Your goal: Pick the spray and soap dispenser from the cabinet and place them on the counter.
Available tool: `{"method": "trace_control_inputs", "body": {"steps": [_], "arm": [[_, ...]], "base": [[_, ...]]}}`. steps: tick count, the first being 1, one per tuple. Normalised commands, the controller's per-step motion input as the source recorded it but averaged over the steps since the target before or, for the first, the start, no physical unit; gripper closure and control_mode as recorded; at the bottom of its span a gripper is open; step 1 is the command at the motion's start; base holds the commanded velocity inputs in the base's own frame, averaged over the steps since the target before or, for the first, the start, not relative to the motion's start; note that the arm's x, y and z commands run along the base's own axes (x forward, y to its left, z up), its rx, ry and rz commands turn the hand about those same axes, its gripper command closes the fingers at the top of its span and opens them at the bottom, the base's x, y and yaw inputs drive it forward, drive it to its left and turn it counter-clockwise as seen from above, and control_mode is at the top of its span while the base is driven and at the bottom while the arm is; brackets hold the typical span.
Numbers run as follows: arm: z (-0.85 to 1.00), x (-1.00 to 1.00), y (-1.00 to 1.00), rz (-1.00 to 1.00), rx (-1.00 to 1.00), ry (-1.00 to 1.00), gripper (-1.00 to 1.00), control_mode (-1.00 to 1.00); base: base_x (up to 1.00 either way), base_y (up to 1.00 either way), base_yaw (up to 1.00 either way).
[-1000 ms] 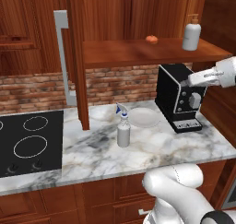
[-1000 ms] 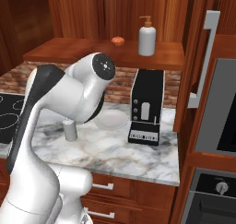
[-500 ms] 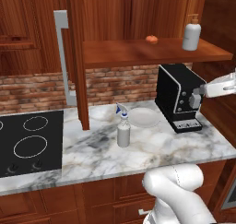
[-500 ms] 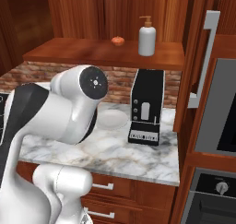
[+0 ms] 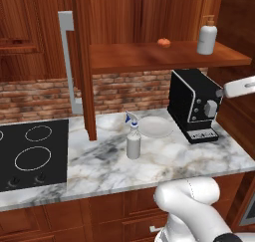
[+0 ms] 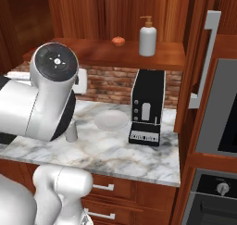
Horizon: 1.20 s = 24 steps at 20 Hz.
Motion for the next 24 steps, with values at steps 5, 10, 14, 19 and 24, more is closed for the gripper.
{"method": "trace_control_inputs", "body": {"steps": [5, 10, 14, 19, 24], "arm": [[0.12, -0.13, -0.26, -0.17, -0.08, 0.24, -1.00, -1.00], [0.00, 0.00, -0.03, -0.10, -0.07, 0.07, -1.00, -1.00], [0.03, 0.01, -0.03, -0.06, -0.12, -0.02, -1.00, -1.00], [0.04, 0.00, -0.16, -0.05, -0.15, -0.09, -1.00, -1.00], [0.04, 0.00, -0.12, -0.05, -0.14, -0.11, -1.00, -1.00]], "base": [[0.00, 0.00, 0.00], [0.00, 0.00, 0.00], [0.00, 0.00, 0.00], [0.00, 0.00, 0.00], [0.00, 0.00, 0.00]]}}
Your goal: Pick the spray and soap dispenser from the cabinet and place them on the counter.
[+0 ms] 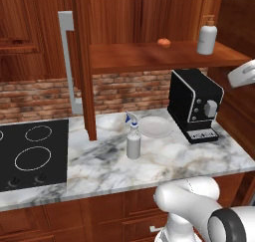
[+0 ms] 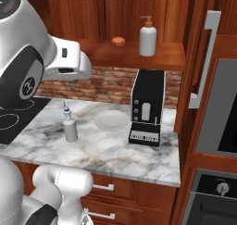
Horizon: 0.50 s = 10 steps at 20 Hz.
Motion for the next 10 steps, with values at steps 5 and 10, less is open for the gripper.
{"method": "trace_control_inputs", "body": {"steps": [5, 10], "arm": [[0.01, 0.02, -0.05, -0.03, -0.05, -0.06, -1.00, -1.00], [0.00, 0.12, -0.18, -0.02, 0.01, 0.00, -1.00, -1.00]], "base": [[0.00, 0.00, 0.00], [0.00, 0.00, 0.00]]}}
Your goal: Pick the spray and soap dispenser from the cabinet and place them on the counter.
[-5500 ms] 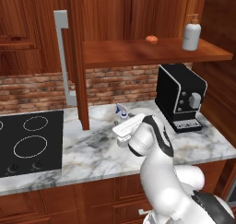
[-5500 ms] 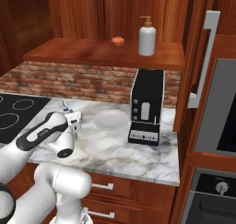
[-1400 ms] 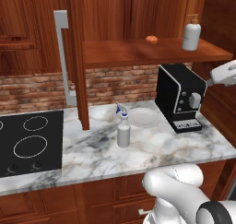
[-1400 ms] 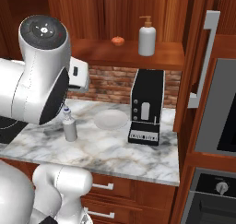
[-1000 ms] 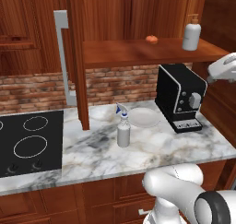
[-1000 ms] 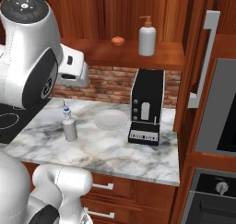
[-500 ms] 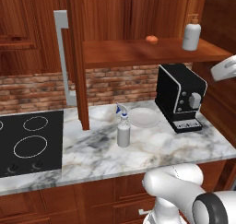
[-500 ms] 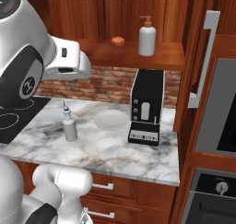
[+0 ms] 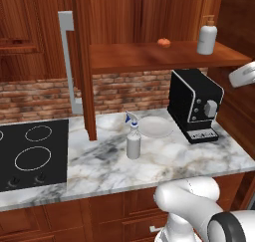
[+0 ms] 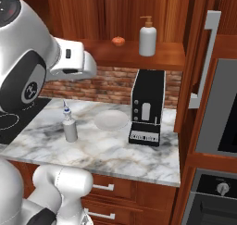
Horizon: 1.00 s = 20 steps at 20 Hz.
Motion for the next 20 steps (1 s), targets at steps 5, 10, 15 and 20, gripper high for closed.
{"method": "trace_control_inputs", "body": {"steps": [5, 10, 15, 20], "arm": [[0.00, 0.19, -0.25, -0.13, 0.06, 0.00, -1.00, -1.00], [0.00, 0.20, -0.15, -0.20, 0.05, 0.00, -1.00, -1.00], [0.00, 0.17, -0.08, -0.17, 0.08, -0.03, -1.00, -1.00], [0.00, 0.11, -0.13, -0.02, 0.11, -0.08, -1.00, -1.00]], "base": [[0.00, 0.00, 0.00], [0.00, 0.00, 0.00], [0.00, 0.00, 0.00], [0.00, 0.00, 0.00]]}}
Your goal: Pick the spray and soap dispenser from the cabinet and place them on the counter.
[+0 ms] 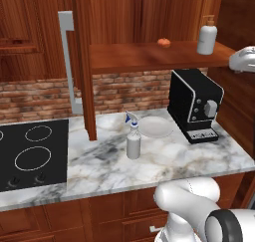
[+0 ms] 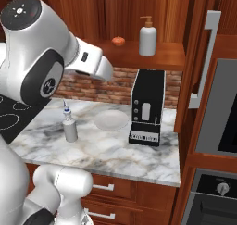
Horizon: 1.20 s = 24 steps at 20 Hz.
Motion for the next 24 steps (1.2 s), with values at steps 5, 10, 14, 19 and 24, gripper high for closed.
{"method": "trace_control_inputs", "body": {"steps": [5, 10, 14, 19, 24], "arm": [[0.00, 0.15, -0.04, 0.00, 0.05, -0.10, -1.00, -1.00], [0.00, 0.15, 0.00, 0.00, -0.02, -0.14, -1.00, -1.00], [0.00, 0.09, 0.00, 0.00, -0.02, -0.18, -1.00, -1.00], [0.00, 0.03, 0.00, 0.00, -0.02, -0.13, -1.00, -1.00], [0.00, 0.08, 0.00, 0.00, -0.03, -0.01, -1.00, -1.00]], "base": [[0.00, 0.00, 0.00], [0.00, 0.00, 0.00], [0.00, 0.00, 0.00], [0.00, 0.00, 0.00], [0.00, 0.00, 0.00]]}}
